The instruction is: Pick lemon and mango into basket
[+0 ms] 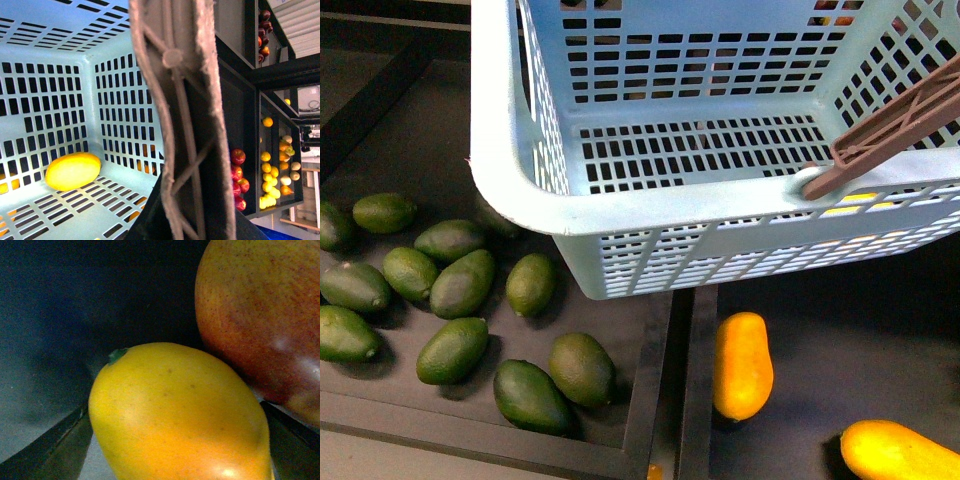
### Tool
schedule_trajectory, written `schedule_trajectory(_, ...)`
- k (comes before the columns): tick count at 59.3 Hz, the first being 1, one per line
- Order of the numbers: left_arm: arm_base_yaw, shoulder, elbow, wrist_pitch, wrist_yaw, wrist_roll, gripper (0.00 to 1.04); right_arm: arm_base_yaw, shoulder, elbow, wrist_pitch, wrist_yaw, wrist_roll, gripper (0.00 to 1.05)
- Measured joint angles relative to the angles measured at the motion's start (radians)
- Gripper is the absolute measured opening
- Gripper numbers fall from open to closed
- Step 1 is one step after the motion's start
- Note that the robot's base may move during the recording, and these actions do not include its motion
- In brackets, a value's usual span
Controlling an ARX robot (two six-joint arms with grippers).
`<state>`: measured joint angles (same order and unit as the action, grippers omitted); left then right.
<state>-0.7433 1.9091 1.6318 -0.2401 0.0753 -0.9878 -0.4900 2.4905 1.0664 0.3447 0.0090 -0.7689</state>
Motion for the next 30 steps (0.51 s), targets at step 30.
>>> schedule_trajectory(30, 0.0, 0.0, 0.0, 0.0, 0.0, 0.0, 0.05, -0.057, -0.061, -0.096, 0.021, -0.069, 0.073, 0.71)
